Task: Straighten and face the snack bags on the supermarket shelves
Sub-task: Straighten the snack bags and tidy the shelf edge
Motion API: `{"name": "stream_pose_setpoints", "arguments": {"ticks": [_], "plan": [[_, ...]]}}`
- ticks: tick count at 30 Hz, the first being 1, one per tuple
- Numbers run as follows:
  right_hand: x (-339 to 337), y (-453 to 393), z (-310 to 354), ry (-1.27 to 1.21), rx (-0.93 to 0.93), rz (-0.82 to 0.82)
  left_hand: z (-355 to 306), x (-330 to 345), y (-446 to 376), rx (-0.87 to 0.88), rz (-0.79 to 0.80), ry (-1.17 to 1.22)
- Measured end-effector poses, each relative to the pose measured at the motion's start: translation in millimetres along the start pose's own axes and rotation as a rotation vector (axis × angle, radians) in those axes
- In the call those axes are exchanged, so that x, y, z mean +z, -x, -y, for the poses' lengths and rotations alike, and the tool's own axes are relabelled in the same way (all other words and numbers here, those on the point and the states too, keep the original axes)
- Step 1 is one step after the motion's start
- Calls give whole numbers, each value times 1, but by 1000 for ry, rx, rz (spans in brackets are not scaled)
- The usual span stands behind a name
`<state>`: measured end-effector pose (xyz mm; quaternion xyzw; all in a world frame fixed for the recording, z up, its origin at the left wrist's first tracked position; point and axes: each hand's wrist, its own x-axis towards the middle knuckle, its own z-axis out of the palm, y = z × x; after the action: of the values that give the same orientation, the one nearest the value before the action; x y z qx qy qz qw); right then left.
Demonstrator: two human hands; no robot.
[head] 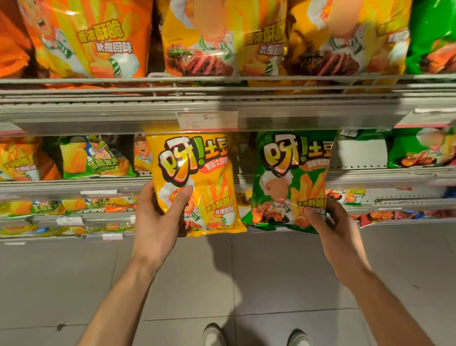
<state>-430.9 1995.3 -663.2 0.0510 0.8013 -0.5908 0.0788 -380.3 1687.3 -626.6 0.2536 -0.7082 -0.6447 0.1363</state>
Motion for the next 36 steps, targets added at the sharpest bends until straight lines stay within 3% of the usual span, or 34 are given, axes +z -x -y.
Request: {"name": "stream_pose_setpoints", "arguments": {"ticks": [8, 16, 30, 36], "plan": [[-28, -7, -12, -54, 23, -22, -8, 45, -28, 91, 11, -96], [-22, -5, -15, -68, 45, -5, -2, 72, -38, -15, 224, -100], [-3, -11, -24, -197, 16, -55, -3, 89, -75, 177, 25, -195], [0, -9, -24, -224, 23, -50, 0, 95, -86, 134, 118, -286]]}}
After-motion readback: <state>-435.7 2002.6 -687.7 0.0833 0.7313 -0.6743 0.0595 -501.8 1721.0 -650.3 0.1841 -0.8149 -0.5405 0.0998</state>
